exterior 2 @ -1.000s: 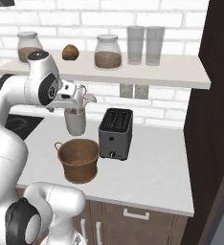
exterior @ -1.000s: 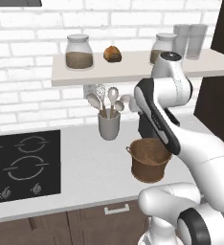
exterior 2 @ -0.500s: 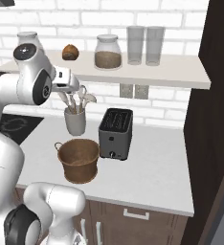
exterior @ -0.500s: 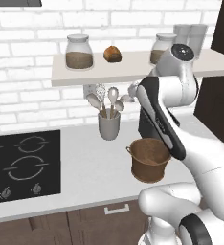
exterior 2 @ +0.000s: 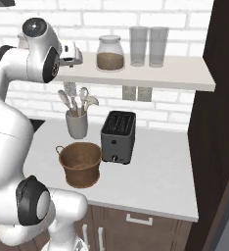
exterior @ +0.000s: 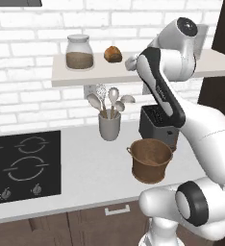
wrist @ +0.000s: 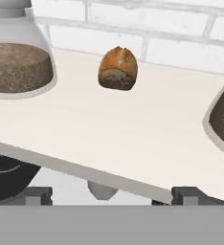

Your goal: Open the cabinet, pick up the bread from the cabinet and place it in the basket. Then move the basket to the dining counter.

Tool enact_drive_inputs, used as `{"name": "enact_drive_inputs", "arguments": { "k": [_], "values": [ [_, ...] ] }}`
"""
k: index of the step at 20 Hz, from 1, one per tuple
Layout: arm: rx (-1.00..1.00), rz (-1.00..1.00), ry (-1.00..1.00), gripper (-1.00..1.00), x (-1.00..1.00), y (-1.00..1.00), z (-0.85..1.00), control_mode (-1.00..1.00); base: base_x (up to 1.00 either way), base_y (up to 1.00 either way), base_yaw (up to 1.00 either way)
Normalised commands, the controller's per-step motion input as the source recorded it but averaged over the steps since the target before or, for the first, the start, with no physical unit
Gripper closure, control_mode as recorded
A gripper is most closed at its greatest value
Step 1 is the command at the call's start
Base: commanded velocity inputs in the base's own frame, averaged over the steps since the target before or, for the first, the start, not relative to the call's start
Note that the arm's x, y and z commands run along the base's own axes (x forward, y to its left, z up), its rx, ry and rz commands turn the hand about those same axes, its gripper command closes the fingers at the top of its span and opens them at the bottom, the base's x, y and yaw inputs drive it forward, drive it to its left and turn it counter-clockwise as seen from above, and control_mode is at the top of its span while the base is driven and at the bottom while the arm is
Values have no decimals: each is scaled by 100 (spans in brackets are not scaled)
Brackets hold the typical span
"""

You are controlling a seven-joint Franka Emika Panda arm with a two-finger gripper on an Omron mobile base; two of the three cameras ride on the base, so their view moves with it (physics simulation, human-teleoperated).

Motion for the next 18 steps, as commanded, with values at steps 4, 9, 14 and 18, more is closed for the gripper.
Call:
{"name": "enact_drive_inputs", "arguments": {
  "k": [4, 9, 14, 18],
  "values": [
    [-3, 1, 0, -100, 60, 26, 36, -100, 0, 0, 0],
    [0, 0, 4, -100, 76, 4, 2, -100, 0, 0, 0],
    [0, -9, 0, -100, 85, 0, -3, -100, 0, 0, 0],
    [3, -10, 8, -100, 67, 0, 0, -100, 0, 0, 0]
  ]
}}
